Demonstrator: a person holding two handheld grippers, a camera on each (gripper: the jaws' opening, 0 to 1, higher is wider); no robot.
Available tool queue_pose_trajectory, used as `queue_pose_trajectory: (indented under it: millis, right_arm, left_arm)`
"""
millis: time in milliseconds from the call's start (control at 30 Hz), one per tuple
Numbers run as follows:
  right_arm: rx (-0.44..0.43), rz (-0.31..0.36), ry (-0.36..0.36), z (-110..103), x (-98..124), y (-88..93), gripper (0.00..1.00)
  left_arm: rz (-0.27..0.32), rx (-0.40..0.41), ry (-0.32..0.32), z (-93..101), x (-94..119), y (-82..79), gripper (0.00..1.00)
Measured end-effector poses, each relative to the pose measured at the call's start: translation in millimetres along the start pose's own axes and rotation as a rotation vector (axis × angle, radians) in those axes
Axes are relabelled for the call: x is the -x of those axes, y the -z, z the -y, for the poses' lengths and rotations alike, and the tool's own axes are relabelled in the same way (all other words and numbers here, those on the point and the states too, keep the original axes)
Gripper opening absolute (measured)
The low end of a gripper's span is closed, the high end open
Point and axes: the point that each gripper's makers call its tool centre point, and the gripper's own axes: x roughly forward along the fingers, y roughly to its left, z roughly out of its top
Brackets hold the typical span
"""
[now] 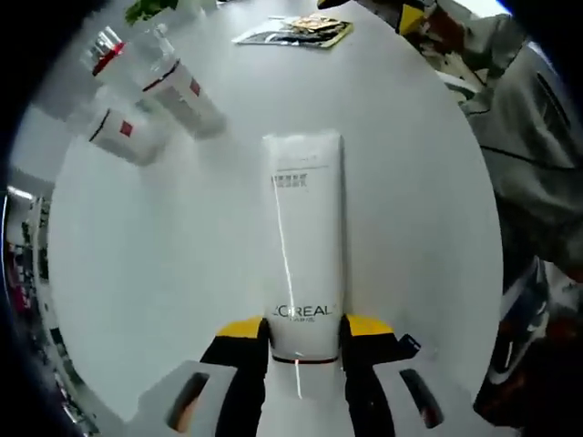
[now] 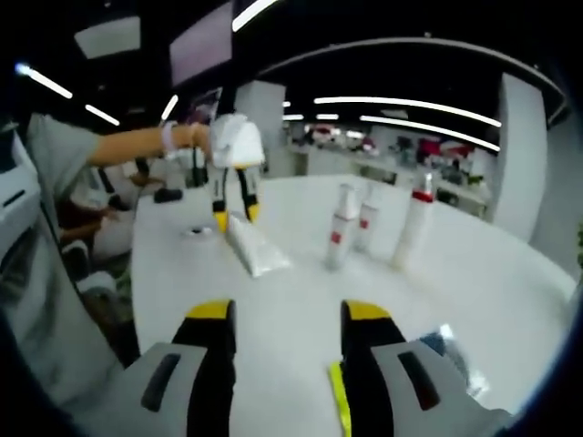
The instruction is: Arrange the skincare products in the storage area until every visible bottle or jar stands upright without overlapping.
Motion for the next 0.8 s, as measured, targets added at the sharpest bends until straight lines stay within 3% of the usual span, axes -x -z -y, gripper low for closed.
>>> queue_pose_trajectory:
  millis: [167,200,233,400,600,633,800]
  right_arm:
    - [-0.011,0.001,-0.004,-1,-3,3.3,0.43]
    - [-0.016,0.004,-0.005,-1,-3,3.9,0.43]
    - [-0.018,0.004,-0.007,-1,-4,4.7,0.43]
    - [-0.023,-0.004,-0.011,-2,-8,6.5,0.42]
    - [-0.022,0.016,-0.010,-4,-7,-1.3,0.41]
    - [-0.022,0.020,-0.009,-4,-8,-2.8,0.40]
    - [-0.013,0.027,-0.025,-10,-14,-9.4,0.40]
  left_arm:
    - [-0.049,-0.031,0.003,-1.9,0,-1.1,0.35]
    - [-0.064,-0.038,0.044,4.3,0,0.3,0.33]
    - [-0.071,-0.054,0.013,1.0,0,-1.6,0.32]
    - [-0.058,-0.056,0.021,2.2,1,0.3,0.27]
    - [0.134,0.077,0.034,6.4,9,-6.5,0.25]
    - [0.204,0.093,0.006,3.0,14,-10.5,0.25]
    - [0.433,0.190,0.003,2.0,36,-18.2,0.25]
